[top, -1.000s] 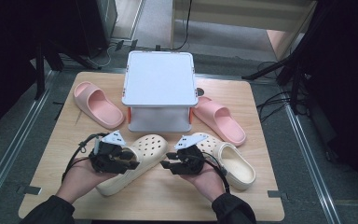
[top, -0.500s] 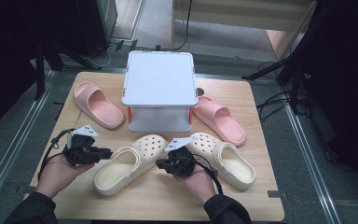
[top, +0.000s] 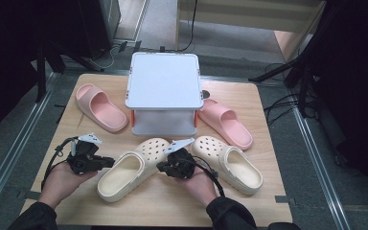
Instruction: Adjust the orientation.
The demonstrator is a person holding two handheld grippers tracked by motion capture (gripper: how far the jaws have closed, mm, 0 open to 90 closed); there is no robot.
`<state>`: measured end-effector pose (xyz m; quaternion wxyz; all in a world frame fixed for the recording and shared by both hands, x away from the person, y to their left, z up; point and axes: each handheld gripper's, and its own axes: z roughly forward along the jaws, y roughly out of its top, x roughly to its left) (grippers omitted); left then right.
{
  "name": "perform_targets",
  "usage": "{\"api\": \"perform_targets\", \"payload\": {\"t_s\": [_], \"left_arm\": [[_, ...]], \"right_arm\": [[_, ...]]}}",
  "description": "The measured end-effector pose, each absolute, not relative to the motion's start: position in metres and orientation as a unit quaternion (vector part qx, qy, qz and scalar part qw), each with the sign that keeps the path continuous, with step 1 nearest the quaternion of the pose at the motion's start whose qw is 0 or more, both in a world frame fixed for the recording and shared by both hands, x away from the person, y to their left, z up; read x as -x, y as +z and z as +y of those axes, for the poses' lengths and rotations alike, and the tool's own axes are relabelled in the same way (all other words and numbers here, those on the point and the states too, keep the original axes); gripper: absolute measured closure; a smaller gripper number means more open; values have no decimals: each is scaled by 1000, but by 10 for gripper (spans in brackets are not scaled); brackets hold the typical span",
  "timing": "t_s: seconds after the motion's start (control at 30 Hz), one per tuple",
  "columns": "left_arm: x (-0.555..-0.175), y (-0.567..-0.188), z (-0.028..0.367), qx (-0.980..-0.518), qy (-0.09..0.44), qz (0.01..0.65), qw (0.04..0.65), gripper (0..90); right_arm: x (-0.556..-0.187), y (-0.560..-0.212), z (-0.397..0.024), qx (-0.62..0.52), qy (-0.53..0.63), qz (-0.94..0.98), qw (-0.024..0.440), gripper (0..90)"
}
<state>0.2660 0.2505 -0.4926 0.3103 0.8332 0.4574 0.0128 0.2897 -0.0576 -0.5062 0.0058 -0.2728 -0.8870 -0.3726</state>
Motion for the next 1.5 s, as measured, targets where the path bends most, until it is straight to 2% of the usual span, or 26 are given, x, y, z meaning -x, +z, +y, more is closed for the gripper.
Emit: {"api": "perform_targets", "payload": {"t_s": [0.47,0.87,1.07,1.27,1.5], "left_arm": [[-254,-493,230,-833,-26,442,333,816],[-257,-498,208,-835,-34,440,329,812],[-259,-495,213,-831,-20,443,336,698],[-260,-484,219,-825,-5,440,355,519],[-268,-474,222,-825,3,435,360,421]], "right_arm": [[-305,-505,-64,299,-366,-881,1,853],[-313,-504,-67,311,-365,-878,-14,842],[-315,-503,-71,313,-375,-873,-11,793],[-310,-493,-78,295,-387,-873,-10,685],[-300,-485,-95,293,-394,-871,4,606]]}}
